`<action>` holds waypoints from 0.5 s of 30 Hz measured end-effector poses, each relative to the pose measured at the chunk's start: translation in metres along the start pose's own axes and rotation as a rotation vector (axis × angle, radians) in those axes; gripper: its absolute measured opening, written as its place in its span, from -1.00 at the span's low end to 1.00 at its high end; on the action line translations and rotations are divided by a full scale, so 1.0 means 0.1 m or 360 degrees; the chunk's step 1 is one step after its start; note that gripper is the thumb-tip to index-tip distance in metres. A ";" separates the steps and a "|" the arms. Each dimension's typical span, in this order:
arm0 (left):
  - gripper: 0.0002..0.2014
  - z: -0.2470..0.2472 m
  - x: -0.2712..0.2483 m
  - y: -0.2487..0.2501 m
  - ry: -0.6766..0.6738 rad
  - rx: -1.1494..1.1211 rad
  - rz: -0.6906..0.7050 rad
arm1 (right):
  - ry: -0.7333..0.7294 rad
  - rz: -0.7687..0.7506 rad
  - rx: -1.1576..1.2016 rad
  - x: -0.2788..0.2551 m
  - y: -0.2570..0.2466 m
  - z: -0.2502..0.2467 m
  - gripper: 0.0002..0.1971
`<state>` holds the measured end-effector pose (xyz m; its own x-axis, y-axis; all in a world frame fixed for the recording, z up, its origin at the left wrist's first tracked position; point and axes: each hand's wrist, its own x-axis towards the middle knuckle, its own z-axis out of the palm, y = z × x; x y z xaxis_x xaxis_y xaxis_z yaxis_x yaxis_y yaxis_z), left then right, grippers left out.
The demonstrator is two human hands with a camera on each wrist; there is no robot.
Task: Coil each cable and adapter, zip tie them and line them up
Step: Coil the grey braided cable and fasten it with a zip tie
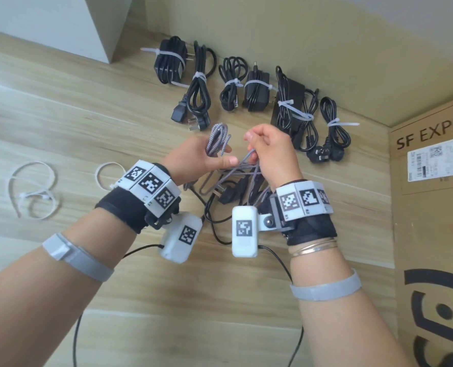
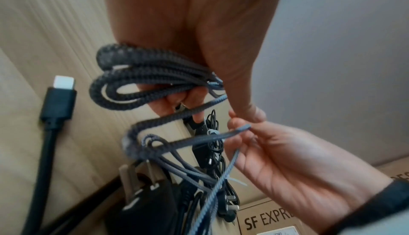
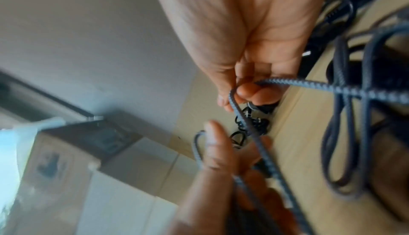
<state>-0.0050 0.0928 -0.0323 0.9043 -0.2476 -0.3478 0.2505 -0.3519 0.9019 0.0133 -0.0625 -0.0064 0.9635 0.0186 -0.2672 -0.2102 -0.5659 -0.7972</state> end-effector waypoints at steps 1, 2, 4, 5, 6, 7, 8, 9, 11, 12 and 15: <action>-0.71 0.03 0.00 0.01 -0.0054 -0.0009 -0.0019 | 0.0000 0.0008 0.0119 0.00 -0.03 0.01 -0.83; -0.76 0.06 0.00 0.02 -0.0112 -0.0003 -0.0026 | -0.0018 0.0011 0.0211 0.00 -0.05 0.03 -0.80; -0.83 0.14 0.00 0.03 -0.0142 0.0100 -0.0023 | -0.0070 0.0014 0.0236 0.00 -0.09 0.04 -0.78; -0.83 0.17 0.00 0.04 -0.0090 0.0190 -0.0013 | -0.0087 0.0013 0.0211 0.00 -0.10 0.04 -0.78; -0.79 0.19 0.00 0.02 -0.0026 0.0259 -0.0005 | -0.0092 0.0020 0.0204 0.00 -0.10 0.03 -0.77; -0.75 0.20 0.00 0.02 0.0043 0.0284 0.0009 | -0.0093 0.0045 0.0232 0.00 -0.10 0.01 -0.76; -0.73 0.20 0.00 0.01 0.0094 0.0253 0.0033 | -0.0098 0.0081 0.0246 0.00 -0.08 -0.02 -0.75; -0.74 0.19 0.00 0.01 0.0134 0.0211 0.0069 | -0.0119 0.0125 0.0225 0.00 -0.07 -0.05 -0.75; -0.84 0.17 0.00 0.01 0.0154 0.0058 0.0109 | -0.0246 0.0247 0.0133 -0.01 -0.03 -0.11 -0.77; -0.90 0.17 0.01 0.00 0.0142 -0.0083 0.0105 | -0.0328 0.0302 0.0123 -0.02 -0.01 -0.12 -0.79; -0.96 0.17 0.00 0.02 0.0084 -0.0495 0.0066 | -0.0419 0.0214 0.0032 -0.09 0.02 -0.15 -0.89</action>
<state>-0.0105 0.0769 -0.0353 0.9305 -0.2058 -0.3029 0.2996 -0.0476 0.9529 0.0070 -0.0763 0.0021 0.8511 0.1594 -0.5002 -0.3386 -0.5614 -0.7551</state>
